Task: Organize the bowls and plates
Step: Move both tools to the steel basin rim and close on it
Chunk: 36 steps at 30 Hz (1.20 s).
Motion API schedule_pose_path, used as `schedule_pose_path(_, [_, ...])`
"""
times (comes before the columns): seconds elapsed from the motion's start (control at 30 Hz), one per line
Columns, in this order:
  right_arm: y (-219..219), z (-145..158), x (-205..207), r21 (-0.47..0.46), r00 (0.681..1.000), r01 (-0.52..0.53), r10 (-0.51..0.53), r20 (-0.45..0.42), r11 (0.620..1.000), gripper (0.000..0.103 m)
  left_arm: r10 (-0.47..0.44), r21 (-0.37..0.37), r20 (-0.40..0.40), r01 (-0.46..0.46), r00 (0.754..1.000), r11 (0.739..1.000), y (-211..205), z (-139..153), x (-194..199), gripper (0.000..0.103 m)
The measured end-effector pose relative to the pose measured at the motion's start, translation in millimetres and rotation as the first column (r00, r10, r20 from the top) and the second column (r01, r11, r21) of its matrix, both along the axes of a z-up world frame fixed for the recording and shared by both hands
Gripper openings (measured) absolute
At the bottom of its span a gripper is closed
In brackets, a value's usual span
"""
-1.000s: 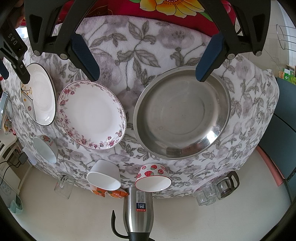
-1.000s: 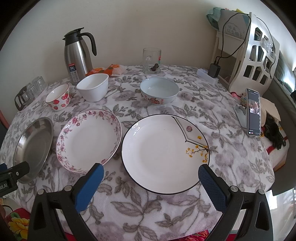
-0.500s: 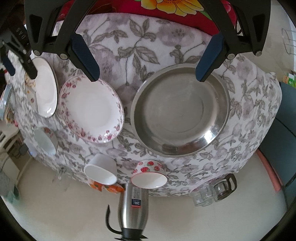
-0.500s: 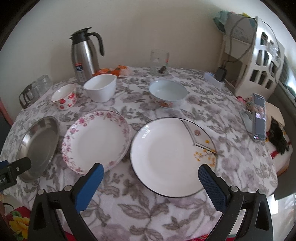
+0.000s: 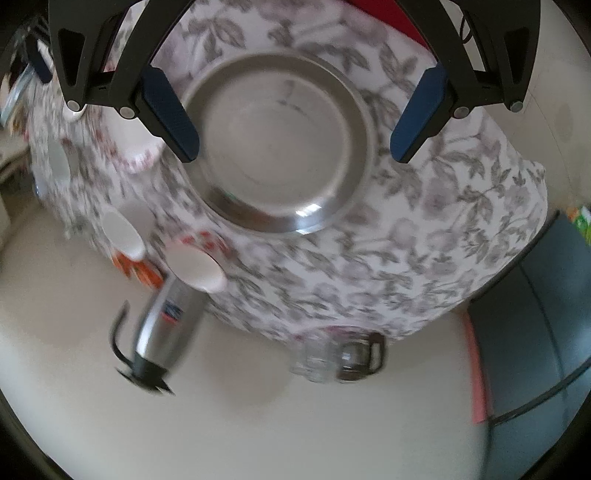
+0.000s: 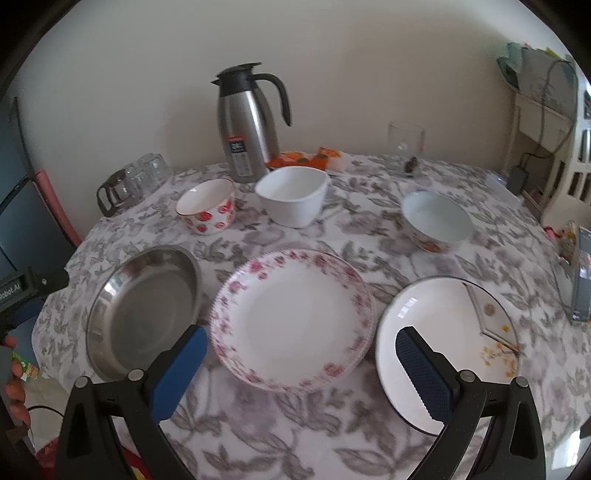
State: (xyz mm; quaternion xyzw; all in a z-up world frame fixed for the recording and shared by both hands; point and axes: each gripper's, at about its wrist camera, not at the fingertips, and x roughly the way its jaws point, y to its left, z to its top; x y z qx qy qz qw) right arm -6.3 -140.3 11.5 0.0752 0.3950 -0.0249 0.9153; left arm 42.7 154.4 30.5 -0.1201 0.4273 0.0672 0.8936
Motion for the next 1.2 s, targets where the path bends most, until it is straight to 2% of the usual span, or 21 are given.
schedule_pose_path(0.17, [27.8, 0.0, 18.7, 0.024, 0.997, -0.069, 0.069, 0.021, 0.997, 0.103, 0.072, -0.056, 0.055, -0.069, 0.996, 0.996, 44.8, -7.8, 4.3, 0.103])
schedule_pose_path(0.27, [47.6, -6.6, 33.3, 0.048, 0.993, -0.121, 0.121, 0.002, 0.992, 0.103, 0.094, -0.095, 0.069, -0.087, 0.993, 0.992, 63.8, -15.7, 6.6, 0.103])
schedule_pose_path(0.4, [70.8, -19.9, 49.0, 0.077, 0.985, -0.163, 0.167, -0.042, 0.984, 0.103, 0.088, -0.143, 0.055, -0.079, 0.995, 0.986, 78.1, -30.6, 13.8, 0.103])
schedule_pose_path(0.5, [83.0, -28.0, 60.1, 0.079, 0.98, -0.182, 0.187, -0.066, 0.98, 0.103, 0.044, -0.169, 0.018, -0.04, 0.999, 0.985, 83.0, -42.7, 23.5, 0.103])
schedule_pose_path(0.6, [91.2, -35.0, 68.3, 0.095, 0.976, -0.195, 0.203, -0.083, 0.976, 0.102, 0.039, -0.177, -0.023, -0.043, 0.999, 0.983, 88.7, -54.6, 29.6, 0.103])
schedule_pose_path(0.73, [100.8, -48.9, 75.9, 0.099, 0.966, -0.217, 0.228, -0.118, 0.971, 0.091, 0.03, -0.185, -0.064, -0.041, 0.998, 0.982, 94.2, -69.3, 37.0, 0.103])
schedule_pose_path(1.1, [113.8, -64.1, 89.4, 0.136, 0.946, -0.276, 0.294, -0.14, 0.952, 0.075, -0.022, -0.208, -0.11, -0.001, 0.994, 0.978, 94.5, -97.7, 55.3, 0.103])
schedule_pose_path(1.2, [115.1, -67.1, 92.0, 0.136, 0.943, -0.28, 0.299, -0.147, 0.95, 0.065, -0.036, -0.224, -0.123, 0.008, 0.992, 0.975, 94.6, -103.7, 58.6, 0.097])
